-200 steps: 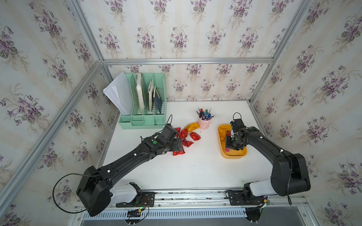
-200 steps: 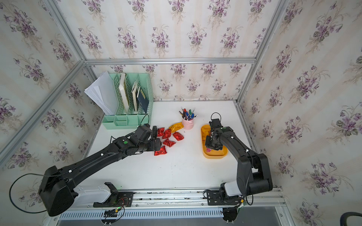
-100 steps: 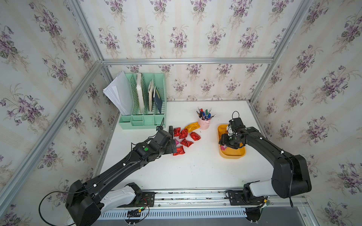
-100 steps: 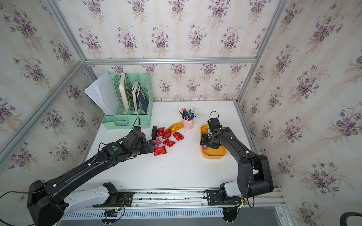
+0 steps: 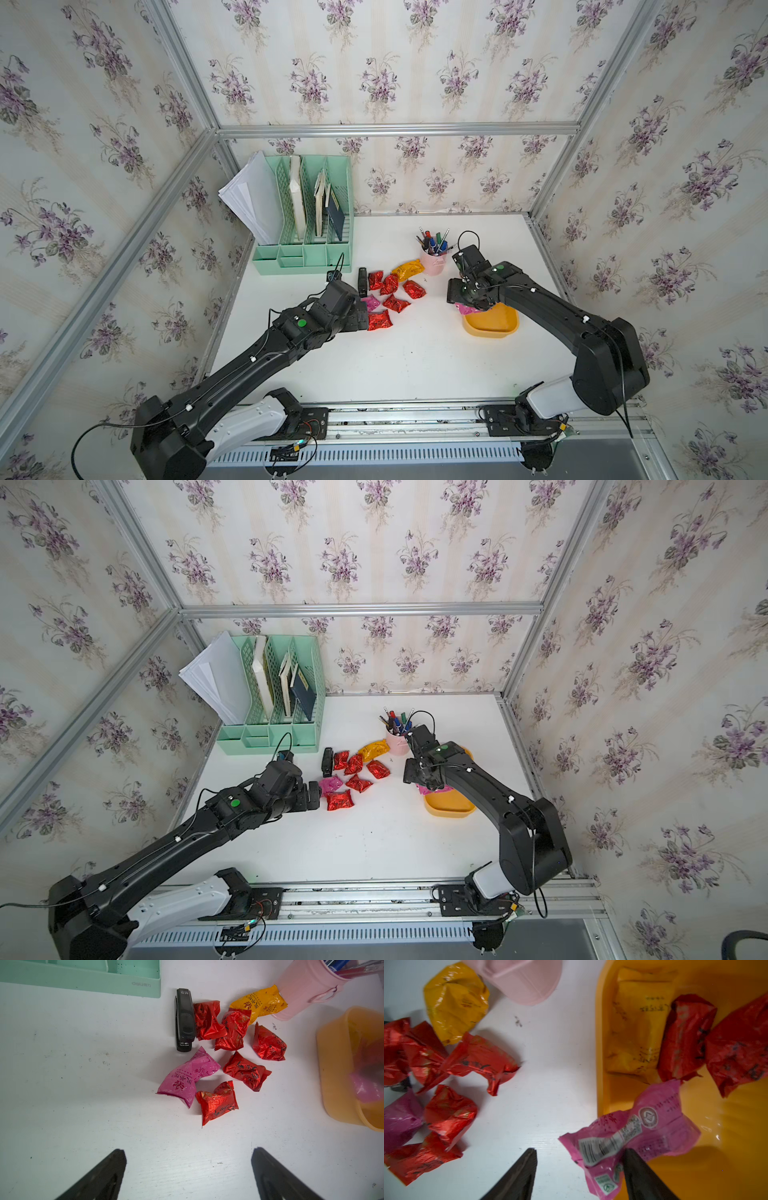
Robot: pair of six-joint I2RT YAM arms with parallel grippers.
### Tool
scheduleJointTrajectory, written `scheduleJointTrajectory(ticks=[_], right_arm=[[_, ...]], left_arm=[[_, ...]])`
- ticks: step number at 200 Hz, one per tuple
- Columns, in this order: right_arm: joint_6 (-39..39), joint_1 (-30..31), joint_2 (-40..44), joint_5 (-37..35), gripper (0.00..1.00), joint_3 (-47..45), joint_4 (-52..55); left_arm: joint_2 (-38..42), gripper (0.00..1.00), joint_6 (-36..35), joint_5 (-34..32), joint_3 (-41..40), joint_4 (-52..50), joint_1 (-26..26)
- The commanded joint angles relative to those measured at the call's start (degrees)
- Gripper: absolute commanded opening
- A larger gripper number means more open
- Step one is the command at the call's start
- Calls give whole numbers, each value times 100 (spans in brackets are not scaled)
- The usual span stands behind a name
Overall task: Put the tea bags into the storage box
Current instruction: Place the tea bag in the storage box, then pick up the tea bag from the center of the board.
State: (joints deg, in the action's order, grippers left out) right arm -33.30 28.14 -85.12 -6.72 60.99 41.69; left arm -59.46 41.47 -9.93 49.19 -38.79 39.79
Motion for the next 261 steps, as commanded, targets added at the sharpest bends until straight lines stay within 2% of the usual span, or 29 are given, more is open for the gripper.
scheduleJointTrajectory(ticks=[1,14,33,59,85,116,120,145,183,219,241,261], right_arm=[[-385,-183,114,-63,71,-376,-74],[-419,-289,216,165,71,-530,-386],[-423,-300,255,317,70,-250,-433],[-455,-295,327,65,70,164,-119],[-558,-260,533,-10,70,187,-18],[-646,215,606,559,64,-12,-601],[-658,503,570,628,62,-25,-706],[-643,1252,-11,847,56,103,-1137],[-511,1747,-1281,1032,57,839,-1296],[425,1799,-2290,606,68,1918,-804],[1055,1798,-2846,317,69,2543,-307],[1365,1795,-3133,153,67,2731,-170]], left_arm=[[14,99,-333,-88,84,-153,-11],[0,99,-441,-88,139,-164,-15],[-43,99,-600,-96,213,-149,-15],[-148,99,-686,-90,278,-73,-32],[-180,99,-637,-53,252,2,-33],[-106,99,-616,-88,123,-14,-107],[-97,99,-621,-88,98,-19,-129],[-5,99,-619,23,-54,-16,-323],[266,99,-561,160,-357,-2,-479],[713,99,-412,-21,-584,-314,-498],[1077,99,-204,-87,-726,-488,-499],[1388,99,57,-214,-919,-598,-494]])
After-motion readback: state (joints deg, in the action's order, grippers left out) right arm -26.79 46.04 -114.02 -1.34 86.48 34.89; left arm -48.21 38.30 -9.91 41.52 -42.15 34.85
